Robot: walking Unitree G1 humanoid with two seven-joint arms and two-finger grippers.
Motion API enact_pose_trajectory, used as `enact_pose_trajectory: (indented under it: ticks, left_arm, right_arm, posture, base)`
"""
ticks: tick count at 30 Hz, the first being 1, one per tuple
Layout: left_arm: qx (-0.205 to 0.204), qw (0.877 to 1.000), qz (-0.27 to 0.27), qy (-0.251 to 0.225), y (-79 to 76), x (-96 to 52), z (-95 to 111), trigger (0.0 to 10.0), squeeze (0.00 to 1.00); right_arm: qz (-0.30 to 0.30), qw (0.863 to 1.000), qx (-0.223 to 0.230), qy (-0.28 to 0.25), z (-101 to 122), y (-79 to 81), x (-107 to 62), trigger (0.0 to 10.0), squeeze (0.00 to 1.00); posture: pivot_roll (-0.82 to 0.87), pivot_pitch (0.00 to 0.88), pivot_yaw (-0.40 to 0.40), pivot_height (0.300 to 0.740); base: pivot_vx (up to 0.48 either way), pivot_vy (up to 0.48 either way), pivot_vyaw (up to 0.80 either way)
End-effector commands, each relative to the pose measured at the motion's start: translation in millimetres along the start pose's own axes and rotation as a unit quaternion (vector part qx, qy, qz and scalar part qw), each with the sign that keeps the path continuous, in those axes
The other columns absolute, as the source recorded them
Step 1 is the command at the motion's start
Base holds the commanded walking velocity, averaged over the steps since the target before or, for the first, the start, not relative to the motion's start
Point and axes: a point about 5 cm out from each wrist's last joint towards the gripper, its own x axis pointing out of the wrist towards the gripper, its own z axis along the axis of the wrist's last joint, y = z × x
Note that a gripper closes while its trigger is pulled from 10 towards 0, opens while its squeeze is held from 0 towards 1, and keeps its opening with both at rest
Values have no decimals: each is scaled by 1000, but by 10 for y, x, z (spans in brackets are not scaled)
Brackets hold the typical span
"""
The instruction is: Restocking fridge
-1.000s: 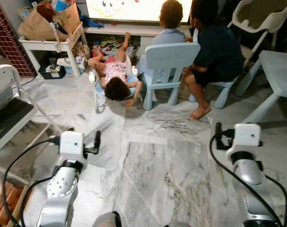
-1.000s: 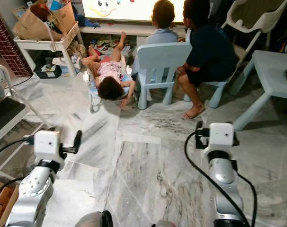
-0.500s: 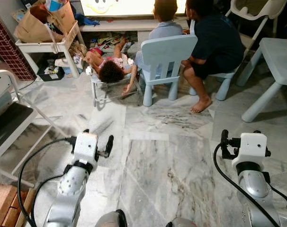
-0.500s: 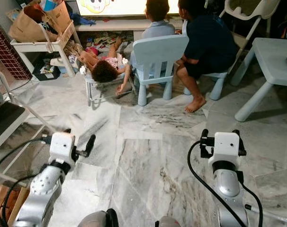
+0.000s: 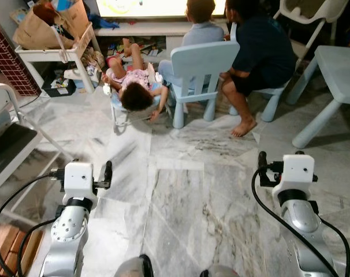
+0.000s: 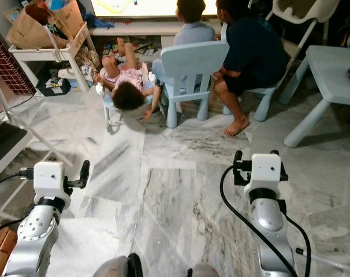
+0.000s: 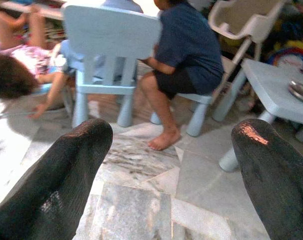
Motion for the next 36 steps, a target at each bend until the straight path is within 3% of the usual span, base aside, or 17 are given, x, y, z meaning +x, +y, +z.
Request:
enact_pose_trajectory:
  ticks: [1,5,10,17,20,29,32,36]
  left_arm:
    - [3,1000,5,-6,33,-19,42,10000,0]
    - [11,1000,-2,-12,-7,-29,50,10000,0]
    - [2,1000,-9,-21,-63,-9,94,10000,0]
    - [1,1000,0,-7,-63,-58,29,10000,0]
    - [10,1000,4,7,-53,-82,-78,10000,0]
    - [19,1000,10,14,-19,70,-111,10000,0]
    - [25,1000,6,17,-14,66,-115,10000,0]
    - [27,999,-1,17,6,-1,-123,10000,0]
  right_arm:
    - [21,1000,-6,2,-30,83,-4,10000,0]
    - [43,999,-2,-7,23,234,33,10000,0]
    - [42,998,36,0,20,222,68,10000,0]
    - [39,999,29,2,-5,194,115,10000,0]
    - [27,1000,16,3,-52,223,152,10000,0]
    - [24,999,21,1,-97,265,203,10000,0]
    - [44,998,38,-3,-118,285,169,10000,0]
    - [46,999,26,-7,-160,277,77,10000,0]
  posture:
    - [-73,136,35,740]
    - [-67,132,20,740]
    - [-52,118,-5,740]
    - [-48,95,-5,740]
    - [-54,30,12,740]
    - [-53,0,5,740]
    - [-44,0,-4,740]
    - [-49,0,4,740]
  base:
    - [0,0,800]
    - [0,0,800]
    - [0,0,330]
    - [0,0,0]
    - [0,0,0]
    - [0,0,0]
    - [0,0,0]
    - [0,0,0]
